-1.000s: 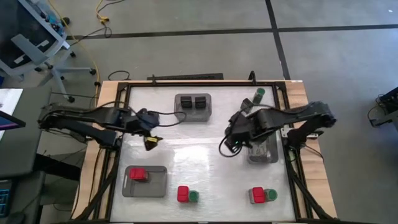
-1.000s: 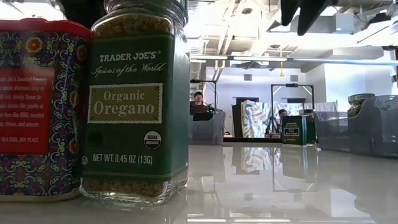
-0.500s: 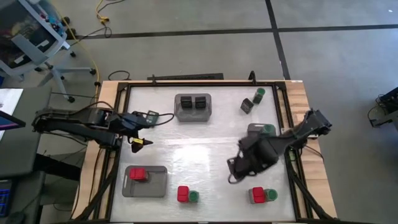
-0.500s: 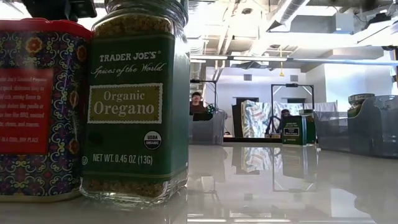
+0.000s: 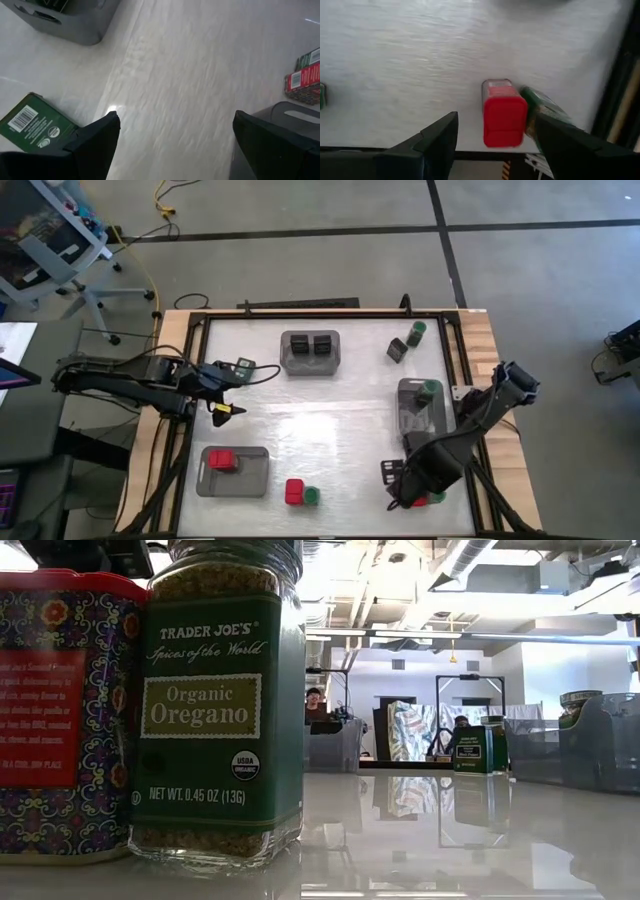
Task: Sort spices by type
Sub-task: Put the right red seasoning can into the bottom black transparent bin
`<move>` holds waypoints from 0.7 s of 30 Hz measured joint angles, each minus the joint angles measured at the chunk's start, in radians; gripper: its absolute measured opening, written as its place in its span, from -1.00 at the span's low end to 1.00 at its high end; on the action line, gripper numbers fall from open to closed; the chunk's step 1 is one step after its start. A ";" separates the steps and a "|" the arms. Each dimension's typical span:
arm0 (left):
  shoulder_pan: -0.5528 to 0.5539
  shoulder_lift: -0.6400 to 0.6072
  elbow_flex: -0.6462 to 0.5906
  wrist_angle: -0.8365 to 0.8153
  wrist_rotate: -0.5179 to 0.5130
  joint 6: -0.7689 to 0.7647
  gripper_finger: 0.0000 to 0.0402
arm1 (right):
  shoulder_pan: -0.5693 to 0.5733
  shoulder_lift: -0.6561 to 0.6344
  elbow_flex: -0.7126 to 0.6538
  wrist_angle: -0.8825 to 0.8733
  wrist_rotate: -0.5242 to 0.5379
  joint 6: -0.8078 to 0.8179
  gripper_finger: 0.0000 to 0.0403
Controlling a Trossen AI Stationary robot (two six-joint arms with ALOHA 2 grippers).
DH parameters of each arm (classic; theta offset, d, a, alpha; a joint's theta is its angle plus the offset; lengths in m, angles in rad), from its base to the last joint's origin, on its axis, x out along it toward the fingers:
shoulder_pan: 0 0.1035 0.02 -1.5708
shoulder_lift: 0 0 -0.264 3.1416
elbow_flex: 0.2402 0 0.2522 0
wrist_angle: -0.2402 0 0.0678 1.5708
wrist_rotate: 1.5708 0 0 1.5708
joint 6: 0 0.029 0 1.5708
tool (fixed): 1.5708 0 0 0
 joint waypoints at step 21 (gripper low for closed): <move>0.000 0.000 0.000 0.005 -0.003 -0.069 0.86 | -0.011 0.000 -0.239 0.314 -0.243 -0.025 0.44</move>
